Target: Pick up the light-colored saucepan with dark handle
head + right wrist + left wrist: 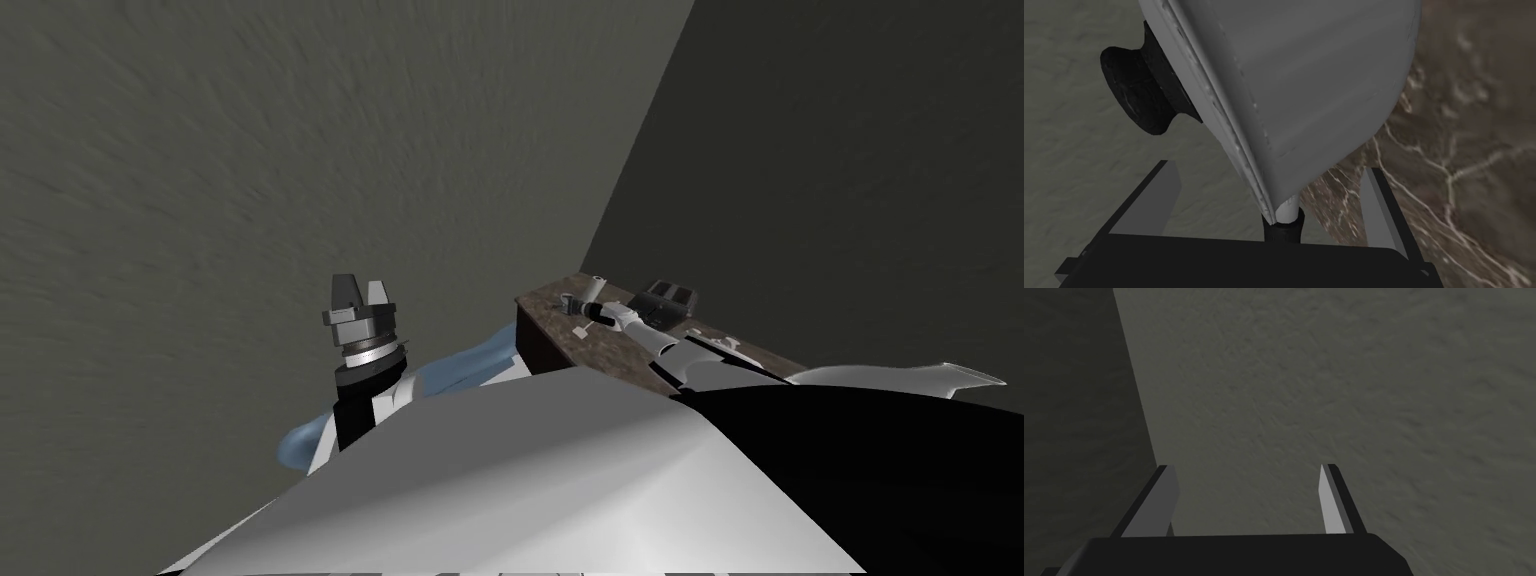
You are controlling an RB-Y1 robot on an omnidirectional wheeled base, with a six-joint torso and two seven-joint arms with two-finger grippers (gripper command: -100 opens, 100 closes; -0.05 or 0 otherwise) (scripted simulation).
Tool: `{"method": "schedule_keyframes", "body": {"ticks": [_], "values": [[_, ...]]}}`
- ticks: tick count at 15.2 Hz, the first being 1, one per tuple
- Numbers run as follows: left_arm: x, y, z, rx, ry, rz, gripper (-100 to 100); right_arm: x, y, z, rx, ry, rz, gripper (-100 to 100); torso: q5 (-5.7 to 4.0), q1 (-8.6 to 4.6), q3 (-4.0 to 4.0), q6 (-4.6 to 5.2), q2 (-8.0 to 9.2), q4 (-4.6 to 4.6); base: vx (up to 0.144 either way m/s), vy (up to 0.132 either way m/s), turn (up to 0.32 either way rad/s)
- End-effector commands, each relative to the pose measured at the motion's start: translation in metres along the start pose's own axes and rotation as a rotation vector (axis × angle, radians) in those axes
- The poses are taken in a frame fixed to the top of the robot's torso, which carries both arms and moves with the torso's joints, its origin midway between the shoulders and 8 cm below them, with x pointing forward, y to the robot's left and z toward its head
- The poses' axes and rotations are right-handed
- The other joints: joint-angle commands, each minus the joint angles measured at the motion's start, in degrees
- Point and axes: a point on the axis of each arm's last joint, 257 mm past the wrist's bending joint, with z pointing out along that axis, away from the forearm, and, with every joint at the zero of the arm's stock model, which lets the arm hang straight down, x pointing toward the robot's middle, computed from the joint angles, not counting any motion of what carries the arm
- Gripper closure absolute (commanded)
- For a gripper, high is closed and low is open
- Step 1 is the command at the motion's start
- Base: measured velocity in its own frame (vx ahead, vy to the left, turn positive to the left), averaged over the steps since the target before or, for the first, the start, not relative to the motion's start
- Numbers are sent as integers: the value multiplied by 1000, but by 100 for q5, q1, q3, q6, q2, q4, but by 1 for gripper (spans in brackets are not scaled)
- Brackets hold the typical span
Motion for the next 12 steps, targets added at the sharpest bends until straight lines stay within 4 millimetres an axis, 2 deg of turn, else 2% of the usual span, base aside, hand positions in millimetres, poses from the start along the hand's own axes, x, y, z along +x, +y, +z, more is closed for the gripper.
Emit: {"method": "schedule_keyframes", "body": {"ticks": [1, 3, 4, 5, 7, 8, 9, 12], "values": [[0, 0, 0, 0, 0, 0, 0, 13, 12, -9, -13, 46, 11, -100, 0, 0, 0, 0, 0, 0, -35, -59, 276], [0, 0, 0, 0, 0, 0, 0, 5, 0, -5, 18, 46, 23, -100, -1, -9, 2, -7, 3, 0, -43, -79, 212], [0, 0, 0, 0, 0, 0, 0, 5, 0, -5, 18, 46, 23, -100, -2, -9, 1, -2, 2, 0, -21, -34, 3], [0, 0, 0, 0, 0, 0, 0, 17, 12, -15, 3, 85, 29, -100, -1, -1, -1, 0, -2, 0, -45, -33, 280], [0, 0, 0, 0, 0, 0, 0, 11, 3, -12, 29, 87, 42, -100, -7, -4, -3, -15, -1, -4, -52, -63, 194], [0, 0, 0, 0, 0, 0, 0, 11, 3, -12, 29, 87, 42, -100, -7, -6, -6, -11, -7, -5, -20, -38, -14], [0, 0, 0, 0, 0, 0, 0, 22, 14, -23, 19, 124, 46, -100, -7, -2, -10, -9, -15, -6, -43, -39, 204], [0, 0, 0, 0, 0, 0, 0, 17, 6, -21, 45, 125, 60, -100, -9, -11, -10, -13, -13, -6, -41, -55, 171]]}}
